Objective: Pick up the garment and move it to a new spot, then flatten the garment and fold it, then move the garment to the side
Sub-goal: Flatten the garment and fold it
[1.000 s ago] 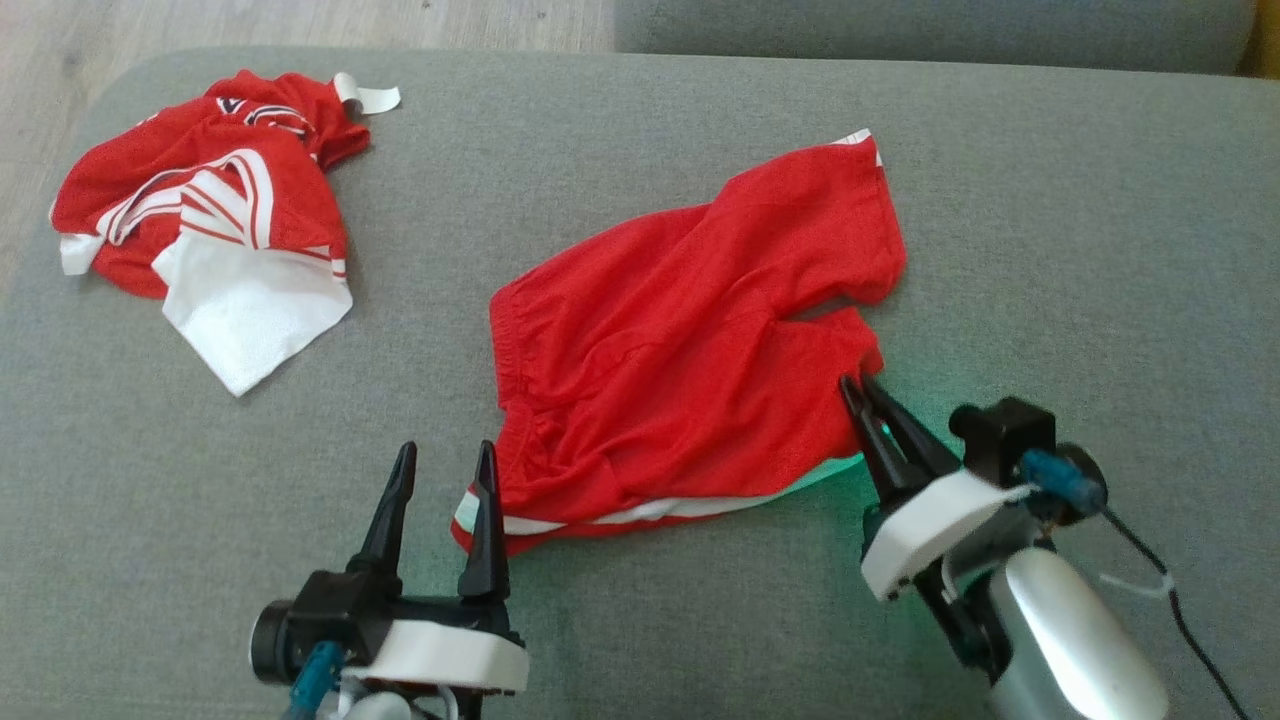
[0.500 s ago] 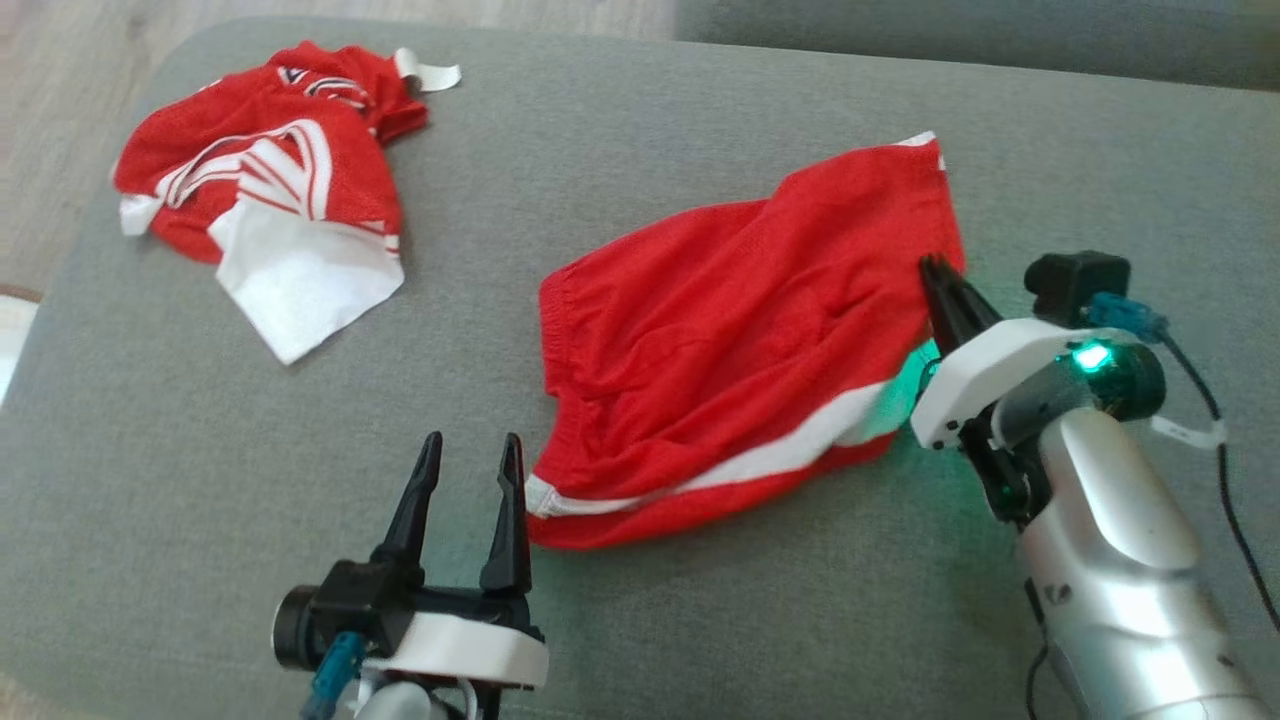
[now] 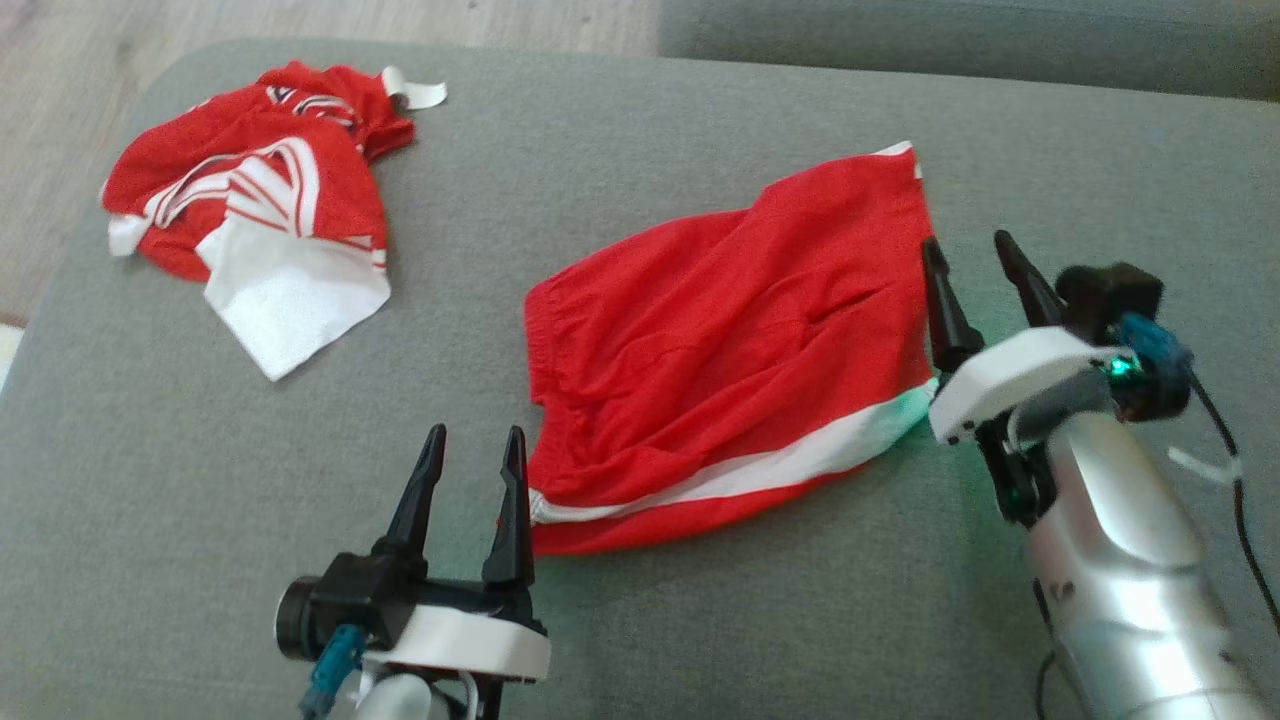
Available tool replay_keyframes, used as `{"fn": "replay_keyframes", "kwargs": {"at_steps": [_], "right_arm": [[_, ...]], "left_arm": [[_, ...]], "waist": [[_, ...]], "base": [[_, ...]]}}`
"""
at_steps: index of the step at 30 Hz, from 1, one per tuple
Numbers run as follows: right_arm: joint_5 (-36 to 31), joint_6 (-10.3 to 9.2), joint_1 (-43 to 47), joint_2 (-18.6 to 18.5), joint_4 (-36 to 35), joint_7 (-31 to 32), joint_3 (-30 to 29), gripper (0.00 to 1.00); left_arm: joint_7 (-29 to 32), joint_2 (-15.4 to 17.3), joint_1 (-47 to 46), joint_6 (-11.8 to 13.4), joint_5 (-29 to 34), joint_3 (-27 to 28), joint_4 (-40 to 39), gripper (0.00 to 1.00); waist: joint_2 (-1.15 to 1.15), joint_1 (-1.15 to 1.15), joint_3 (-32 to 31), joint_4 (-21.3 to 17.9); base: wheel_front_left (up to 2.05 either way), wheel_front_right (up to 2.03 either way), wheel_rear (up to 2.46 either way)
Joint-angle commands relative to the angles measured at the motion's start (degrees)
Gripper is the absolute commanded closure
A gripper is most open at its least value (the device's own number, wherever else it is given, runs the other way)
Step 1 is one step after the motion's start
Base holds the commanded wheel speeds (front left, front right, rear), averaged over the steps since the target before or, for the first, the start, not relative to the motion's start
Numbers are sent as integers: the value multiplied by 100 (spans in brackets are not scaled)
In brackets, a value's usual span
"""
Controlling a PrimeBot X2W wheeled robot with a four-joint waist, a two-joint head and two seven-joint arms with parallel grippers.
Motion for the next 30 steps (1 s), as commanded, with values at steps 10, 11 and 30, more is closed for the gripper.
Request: {"fn": "replay_keyframes", "kwargs": {"at_steps": [10, 11, 30], "right_arm": [[-528, 43, 1079, 130, -1246, -583, -415, 0], [-519, 43, 1218, 132, -1416, -596, -436, 0], [-348, 43, 3324, 136, -3750, -141, -391, 0]], "left_arm": [[-70, 70, -149, -25, -5, 351, -229, 0], [-70, 82, -135, -18, -5, 373, -234, 0], [-71, 210, 456, 86, -152, 784, -61, 0]], "waist": [[0, 0, -286, -453], [0, 0, -305, -486], [0, 0, -756, -518]], "base": [[0, 0, 0], [0, 0, 0], [0, 0, 0]]}}
